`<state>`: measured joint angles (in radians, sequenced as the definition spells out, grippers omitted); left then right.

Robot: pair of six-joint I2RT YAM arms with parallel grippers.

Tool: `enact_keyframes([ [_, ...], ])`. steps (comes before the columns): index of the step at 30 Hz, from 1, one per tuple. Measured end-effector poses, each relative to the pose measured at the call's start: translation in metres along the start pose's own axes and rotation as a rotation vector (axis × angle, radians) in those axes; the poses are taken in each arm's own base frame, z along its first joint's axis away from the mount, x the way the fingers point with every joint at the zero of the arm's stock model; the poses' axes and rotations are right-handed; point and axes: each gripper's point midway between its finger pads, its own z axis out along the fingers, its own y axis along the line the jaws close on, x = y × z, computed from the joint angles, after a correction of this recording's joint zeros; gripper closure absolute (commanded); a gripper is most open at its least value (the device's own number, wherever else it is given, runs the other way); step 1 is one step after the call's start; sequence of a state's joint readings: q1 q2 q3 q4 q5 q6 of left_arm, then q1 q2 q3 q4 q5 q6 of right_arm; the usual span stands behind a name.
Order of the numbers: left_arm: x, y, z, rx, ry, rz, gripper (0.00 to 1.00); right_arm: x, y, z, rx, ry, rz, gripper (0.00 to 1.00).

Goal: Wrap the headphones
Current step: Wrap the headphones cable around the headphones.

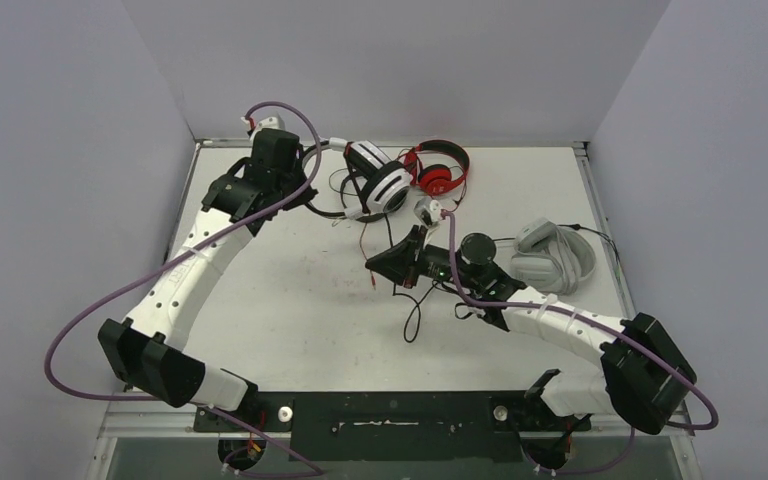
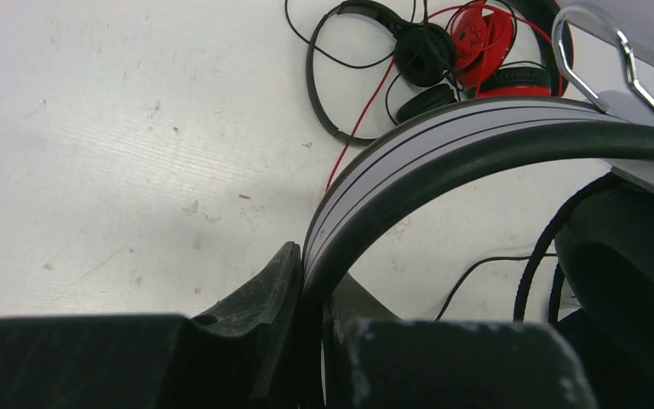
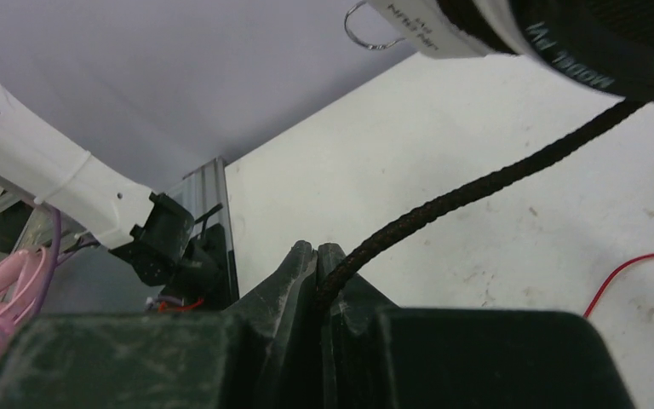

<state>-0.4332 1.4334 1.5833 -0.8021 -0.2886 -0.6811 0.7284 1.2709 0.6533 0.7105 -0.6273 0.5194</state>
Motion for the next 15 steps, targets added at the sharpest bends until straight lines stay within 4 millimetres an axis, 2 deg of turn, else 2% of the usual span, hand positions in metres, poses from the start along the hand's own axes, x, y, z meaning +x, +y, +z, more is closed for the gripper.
enact_keyframes([
  [2, 0.009, 0.005, 0.005, -0.016, 0.020, -0.003, 1.00, 0.017, 0.002, 0.003, -0.002, 0.057, 0.030, 0.98],
  [5, 0.013, 0.002, 0.011, 0.000, 0.019, -0.029, 1.00, 0.040, 0.005, 0.010, -0.010, 0.130, 0.064, 0.99],
  [10, 0.031, -0.002, 0.020, 0.044, 0.051, -0.082, 1.00, 0.068, 0.007, 0.022, -0.017, 0.218, 0.103, 0.99],
  [15, 0.050, 0.017, 0.035, -0.016, 0.060, -0.077, 1.00, 0.070, 0.015, 0.022, -0.037, 0.230, 0.115, 0.93],
])
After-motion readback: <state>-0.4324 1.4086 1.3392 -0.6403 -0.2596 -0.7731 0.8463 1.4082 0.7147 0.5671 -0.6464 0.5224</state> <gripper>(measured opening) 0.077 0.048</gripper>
